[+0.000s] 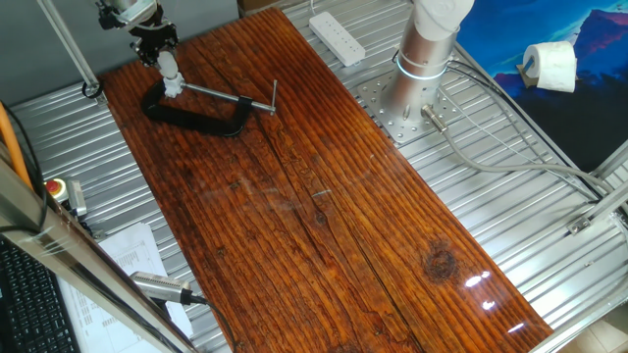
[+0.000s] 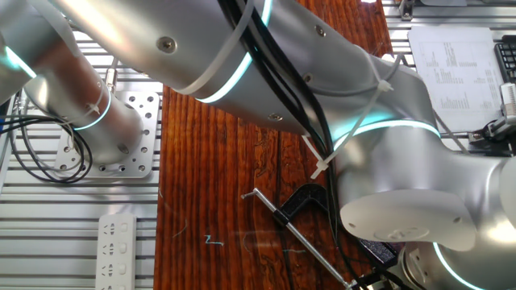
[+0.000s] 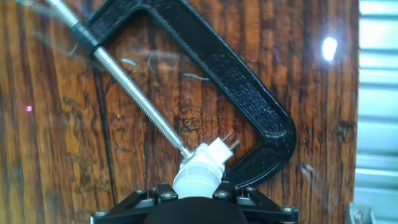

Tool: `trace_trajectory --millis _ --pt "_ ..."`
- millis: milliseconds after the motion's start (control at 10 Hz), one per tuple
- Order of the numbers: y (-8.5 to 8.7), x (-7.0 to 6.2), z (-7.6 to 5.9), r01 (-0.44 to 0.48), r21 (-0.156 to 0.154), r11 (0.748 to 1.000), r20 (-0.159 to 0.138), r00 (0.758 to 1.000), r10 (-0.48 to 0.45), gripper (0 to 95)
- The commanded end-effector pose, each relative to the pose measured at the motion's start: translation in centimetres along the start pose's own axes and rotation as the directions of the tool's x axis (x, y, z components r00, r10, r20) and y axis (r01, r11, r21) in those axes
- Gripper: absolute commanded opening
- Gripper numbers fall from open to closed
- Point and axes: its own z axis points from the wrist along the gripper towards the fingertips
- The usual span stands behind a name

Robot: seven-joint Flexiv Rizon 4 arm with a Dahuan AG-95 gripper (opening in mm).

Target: Take out the light bulb by rotating it

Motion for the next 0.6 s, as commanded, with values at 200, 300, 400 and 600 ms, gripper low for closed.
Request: trace_trajectory --millis 200,300,400,600 --pt "-0.17 0.01 0.22 -0.103 -0.002 0.995 0.005 0.995 0.103 38.0" --pt "-0.30 0.04 0.13 -0.115 -0.006 0.993 0.008 0.993 0.116 76.0" --pt "-0.35 0.07 -0.05 -0.129 -0.008 0.992 0.008 0.992 0.129 76.0" --pt "-0.42 0.08 -0.06 -0.123 0.001 0.992 0.034 0.992 0.123 95.0"
